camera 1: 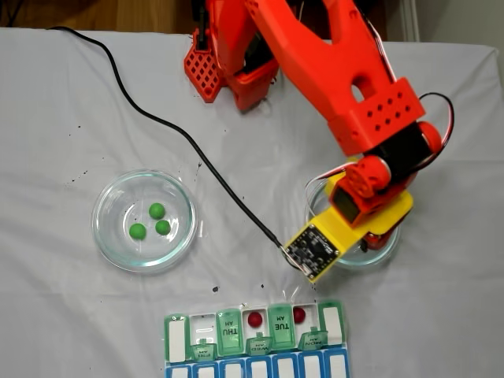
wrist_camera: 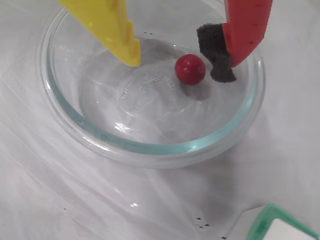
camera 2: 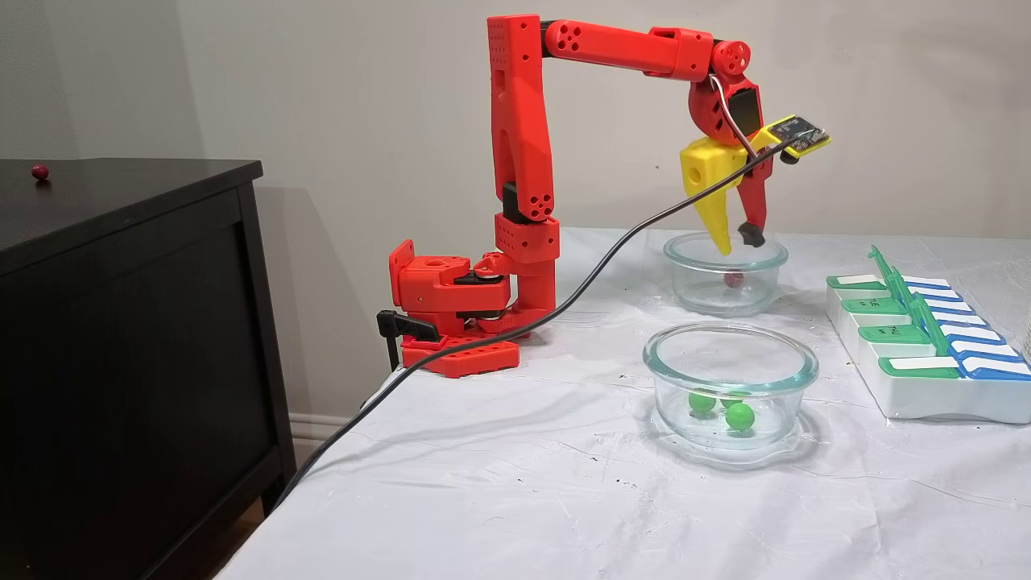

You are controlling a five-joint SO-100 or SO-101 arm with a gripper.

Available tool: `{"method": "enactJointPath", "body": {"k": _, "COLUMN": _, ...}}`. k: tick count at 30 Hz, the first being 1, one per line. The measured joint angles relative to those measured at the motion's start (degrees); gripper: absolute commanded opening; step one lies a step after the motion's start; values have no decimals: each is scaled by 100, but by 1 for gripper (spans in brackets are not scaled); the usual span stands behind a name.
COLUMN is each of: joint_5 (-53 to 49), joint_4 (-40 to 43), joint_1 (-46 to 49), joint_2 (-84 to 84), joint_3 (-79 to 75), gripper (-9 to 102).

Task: Sort medicines into box.

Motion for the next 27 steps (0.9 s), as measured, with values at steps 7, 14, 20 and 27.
{"method": "enactJointPath", "body": {"k": 7, "joint_5": 1187, "joint_4": 114, "joint_1": 0, "joint_2": -352, "joint_3": 0, "gripper": 25}}
{"method": "enactJointPath", "body": {"k": 14, "joint_5": 1758, "joint_4": 88, "joint_1": -369, "joint_2": -325, "joint_3": 343, "gripper": 32}}
{"method": "enactJointPath", "body": {"k": 20, "joint_5": 2013, "joint_4": -264, "joint_1": -466, "joint_2": -325, "joint_3": 545, "gripper": 35}}
{"method": "enactJointPath", "body": {"k": 27, "joint_5": 2382, "joint_4": -809, "joint_1": -422, "joint_2": -325, "joint_3": 729, "gripper": 43}}
